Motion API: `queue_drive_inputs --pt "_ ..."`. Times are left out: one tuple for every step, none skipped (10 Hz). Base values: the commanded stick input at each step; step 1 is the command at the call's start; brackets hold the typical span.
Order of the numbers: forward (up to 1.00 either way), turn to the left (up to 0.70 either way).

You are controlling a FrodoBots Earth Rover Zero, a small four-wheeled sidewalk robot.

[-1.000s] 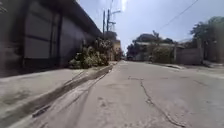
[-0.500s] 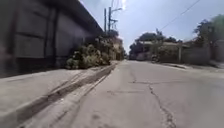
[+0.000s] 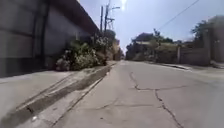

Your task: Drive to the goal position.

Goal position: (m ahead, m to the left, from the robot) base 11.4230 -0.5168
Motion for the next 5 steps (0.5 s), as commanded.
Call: queue_drive_inputs --pt "1.00 -0.18" --pt "1.00 -0.35" --pt "1.00 -0.38" --pt "1.00 -0.38" --pt "1.00 -0.35"
